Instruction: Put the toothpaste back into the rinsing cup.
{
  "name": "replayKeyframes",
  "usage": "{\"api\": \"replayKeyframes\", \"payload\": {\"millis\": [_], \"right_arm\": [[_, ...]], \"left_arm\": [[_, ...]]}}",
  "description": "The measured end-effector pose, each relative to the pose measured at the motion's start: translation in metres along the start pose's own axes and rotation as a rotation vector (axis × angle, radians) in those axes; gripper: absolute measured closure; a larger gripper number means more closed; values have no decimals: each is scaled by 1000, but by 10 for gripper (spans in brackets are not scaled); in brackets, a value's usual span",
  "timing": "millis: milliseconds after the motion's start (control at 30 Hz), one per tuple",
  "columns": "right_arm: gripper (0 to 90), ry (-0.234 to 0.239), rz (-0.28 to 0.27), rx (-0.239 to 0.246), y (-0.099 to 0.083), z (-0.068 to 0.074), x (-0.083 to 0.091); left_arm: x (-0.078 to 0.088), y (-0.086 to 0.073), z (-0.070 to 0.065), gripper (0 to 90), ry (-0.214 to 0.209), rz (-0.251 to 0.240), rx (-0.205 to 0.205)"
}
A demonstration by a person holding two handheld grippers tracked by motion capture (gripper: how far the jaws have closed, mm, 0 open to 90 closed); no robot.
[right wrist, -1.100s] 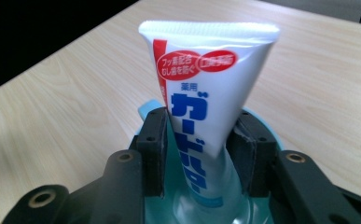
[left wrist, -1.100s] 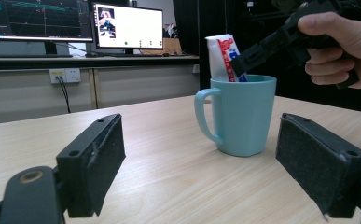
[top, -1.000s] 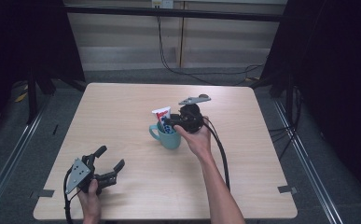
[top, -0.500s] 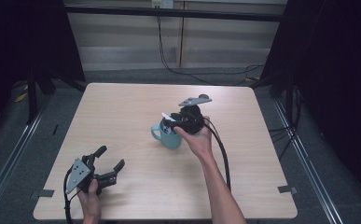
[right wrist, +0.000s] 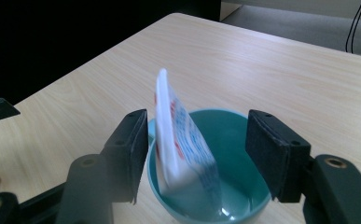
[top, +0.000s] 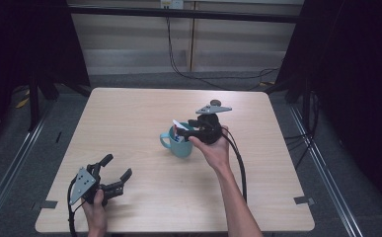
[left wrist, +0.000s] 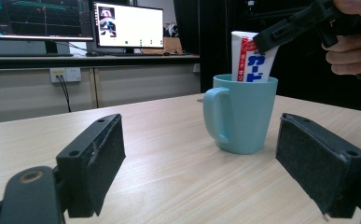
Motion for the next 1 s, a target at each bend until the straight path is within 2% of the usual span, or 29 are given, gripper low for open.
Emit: {"api": "replayKeyframes", "payload": {"millis": [100, 300, 500, 600, 1000], "right_arm": [[377, -3, 2, 0, -1, 0, 2], [343, -5, -7, -12, -1, -3, 8], [297, -17, -29, -15, -7, -5, 16], [280, -41, -6, 1, -12, -9, 18], [255, -70, -40, -37, -22, -20, 36]], "left_arm": [[0, 0, 0, 155, 11, 1, -1], [0, 0, 0, 155, 8, 2, 1], [0, 0, 0, 155, 8, 1, 0], [0, 0, 0, 155, 8, 1, 0], [1, 0, 0, 155, 9, 6, -6]]}}
Point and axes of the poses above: each handheld gripper's, and its own axes: x roughly backward along the jaws, y roughly out of its top, z roughly to its left, the point moved 6 cm from there along -x, roughly forward along the jaws, and after that the axes turned 12 degrees about -y, right-handed, at the moved point
